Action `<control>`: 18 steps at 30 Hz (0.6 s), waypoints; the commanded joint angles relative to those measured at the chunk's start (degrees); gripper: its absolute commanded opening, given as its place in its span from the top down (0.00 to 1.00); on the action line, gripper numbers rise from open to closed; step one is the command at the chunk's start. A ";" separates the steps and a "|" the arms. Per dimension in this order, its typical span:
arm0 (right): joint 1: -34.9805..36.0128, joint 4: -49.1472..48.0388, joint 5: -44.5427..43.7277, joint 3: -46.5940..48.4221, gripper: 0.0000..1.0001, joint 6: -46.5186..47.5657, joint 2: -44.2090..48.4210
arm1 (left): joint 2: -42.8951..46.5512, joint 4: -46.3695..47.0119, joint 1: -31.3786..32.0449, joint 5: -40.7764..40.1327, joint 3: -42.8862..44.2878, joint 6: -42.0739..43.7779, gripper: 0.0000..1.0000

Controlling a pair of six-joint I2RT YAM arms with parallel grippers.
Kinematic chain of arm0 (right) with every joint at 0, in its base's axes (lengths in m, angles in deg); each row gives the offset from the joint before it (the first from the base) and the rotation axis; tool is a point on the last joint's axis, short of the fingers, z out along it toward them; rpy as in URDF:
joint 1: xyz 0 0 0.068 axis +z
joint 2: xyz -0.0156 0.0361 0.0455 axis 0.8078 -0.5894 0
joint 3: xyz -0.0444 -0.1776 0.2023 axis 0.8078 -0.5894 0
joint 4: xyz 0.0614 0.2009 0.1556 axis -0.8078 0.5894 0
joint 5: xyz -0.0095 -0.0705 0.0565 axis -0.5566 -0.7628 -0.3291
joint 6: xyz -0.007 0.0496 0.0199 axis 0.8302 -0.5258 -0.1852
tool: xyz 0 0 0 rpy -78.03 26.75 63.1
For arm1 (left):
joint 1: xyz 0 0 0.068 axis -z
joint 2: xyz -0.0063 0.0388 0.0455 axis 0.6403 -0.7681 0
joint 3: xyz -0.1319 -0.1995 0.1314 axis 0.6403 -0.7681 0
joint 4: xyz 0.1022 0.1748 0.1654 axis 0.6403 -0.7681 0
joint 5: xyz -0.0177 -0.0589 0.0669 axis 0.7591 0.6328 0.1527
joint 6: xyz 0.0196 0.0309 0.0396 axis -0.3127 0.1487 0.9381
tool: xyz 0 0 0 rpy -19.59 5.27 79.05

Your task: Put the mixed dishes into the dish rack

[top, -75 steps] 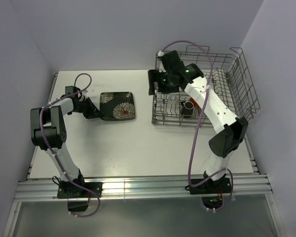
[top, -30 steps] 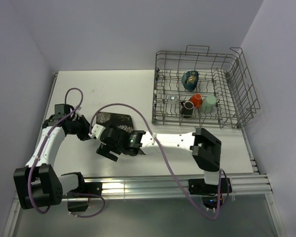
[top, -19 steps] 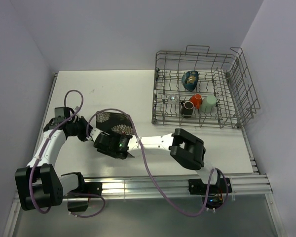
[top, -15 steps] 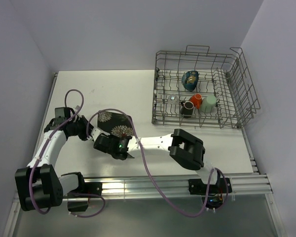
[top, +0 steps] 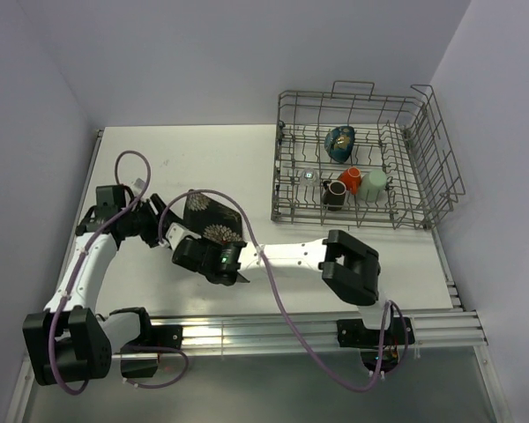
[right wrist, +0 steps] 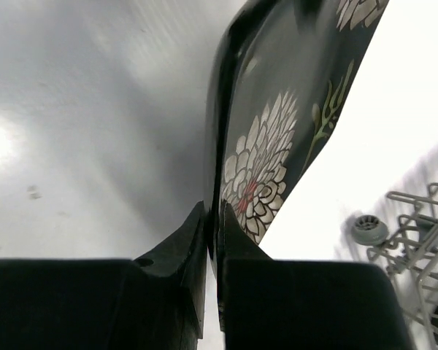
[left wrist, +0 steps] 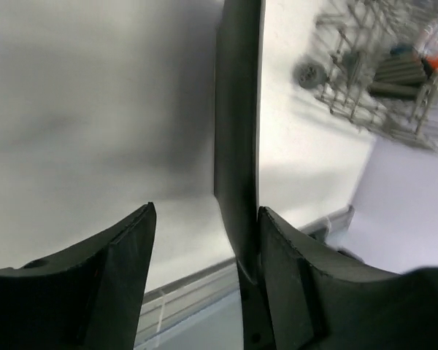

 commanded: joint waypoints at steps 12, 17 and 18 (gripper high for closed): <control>-11.26 1.71 9.47 23.42 1.00 -4.92 12.53 | 0.86 -10.67 -1.71 -30.23 14.27 -1.57 0.32; -19.71 1.54 15.26 40.18 1.00 -9.22 9.63 | 0.69 -7.84 -1.71 -24.15 8.64 -3.25 0.34; -22.24 1.45 15.80 42.49 1.00 -9.49 8.06 | 0.25 -7.57 -1.62 -23.88 8.02 -2.63 0.35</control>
